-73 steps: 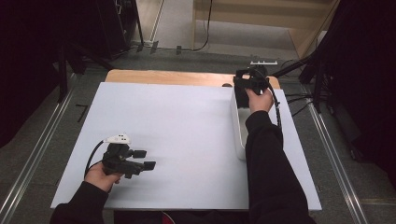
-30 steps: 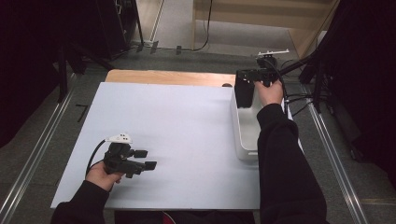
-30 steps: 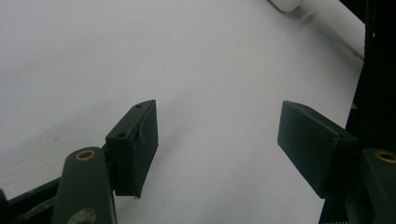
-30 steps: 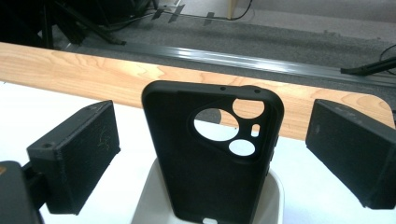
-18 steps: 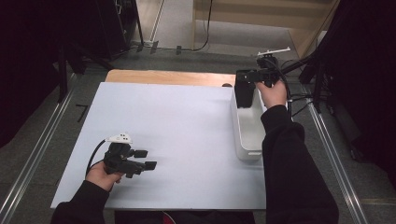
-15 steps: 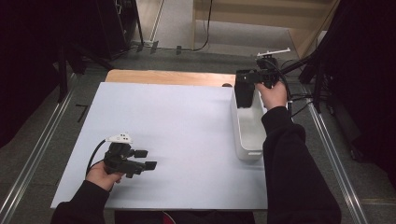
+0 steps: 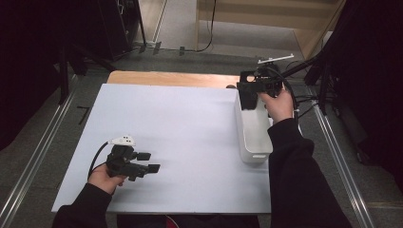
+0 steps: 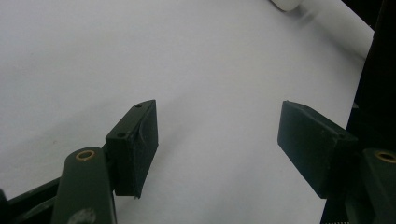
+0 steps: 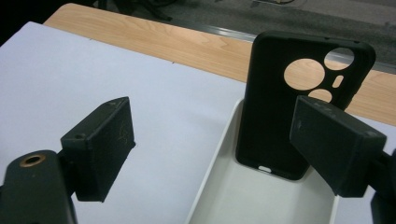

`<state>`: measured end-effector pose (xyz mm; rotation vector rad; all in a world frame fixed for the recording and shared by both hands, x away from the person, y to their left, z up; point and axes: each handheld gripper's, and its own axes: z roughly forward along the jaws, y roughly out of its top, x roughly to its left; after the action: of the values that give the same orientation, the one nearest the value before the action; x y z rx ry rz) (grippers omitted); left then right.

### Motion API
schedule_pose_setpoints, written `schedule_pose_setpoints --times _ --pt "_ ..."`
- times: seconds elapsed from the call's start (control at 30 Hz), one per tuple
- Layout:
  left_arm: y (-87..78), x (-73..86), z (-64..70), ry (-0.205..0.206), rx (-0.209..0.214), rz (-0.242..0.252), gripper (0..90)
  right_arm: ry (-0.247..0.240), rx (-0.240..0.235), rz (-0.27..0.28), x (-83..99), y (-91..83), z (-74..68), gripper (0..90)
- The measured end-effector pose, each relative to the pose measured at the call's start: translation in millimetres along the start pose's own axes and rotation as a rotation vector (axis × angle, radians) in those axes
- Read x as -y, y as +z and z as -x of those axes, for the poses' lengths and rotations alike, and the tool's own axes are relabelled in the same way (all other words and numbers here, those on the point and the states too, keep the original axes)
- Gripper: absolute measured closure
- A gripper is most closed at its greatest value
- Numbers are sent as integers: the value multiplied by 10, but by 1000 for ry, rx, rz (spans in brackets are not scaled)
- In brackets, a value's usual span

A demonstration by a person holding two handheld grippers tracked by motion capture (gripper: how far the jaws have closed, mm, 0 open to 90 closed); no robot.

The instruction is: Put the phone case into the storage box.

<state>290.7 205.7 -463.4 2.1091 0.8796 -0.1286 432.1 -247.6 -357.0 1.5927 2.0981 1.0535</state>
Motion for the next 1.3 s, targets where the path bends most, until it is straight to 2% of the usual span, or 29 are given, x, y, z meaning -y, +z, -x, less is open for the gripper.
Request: schedule_pose_setpoints --times 0.2,0.5,0.87,1.2,1.3 --pt "-1 -1 -3 2 1 -1 284 9 -13 0 86 -47 -36 123" --pt "6 -4 -2 5 -2 -6 284 -28 -79 -32 258 -58 -112 123" --pt "12 0 1 17 -11 -10 284 -72 -136 -8 421 -116 -239 123" --pt "3 -12 4 20 0 -7 284 -110 -173 -10 590 -102 -301 123" --pt "9 -15 11 17 0 -4 284 -108 -181 -13 643 -85 -321 123"
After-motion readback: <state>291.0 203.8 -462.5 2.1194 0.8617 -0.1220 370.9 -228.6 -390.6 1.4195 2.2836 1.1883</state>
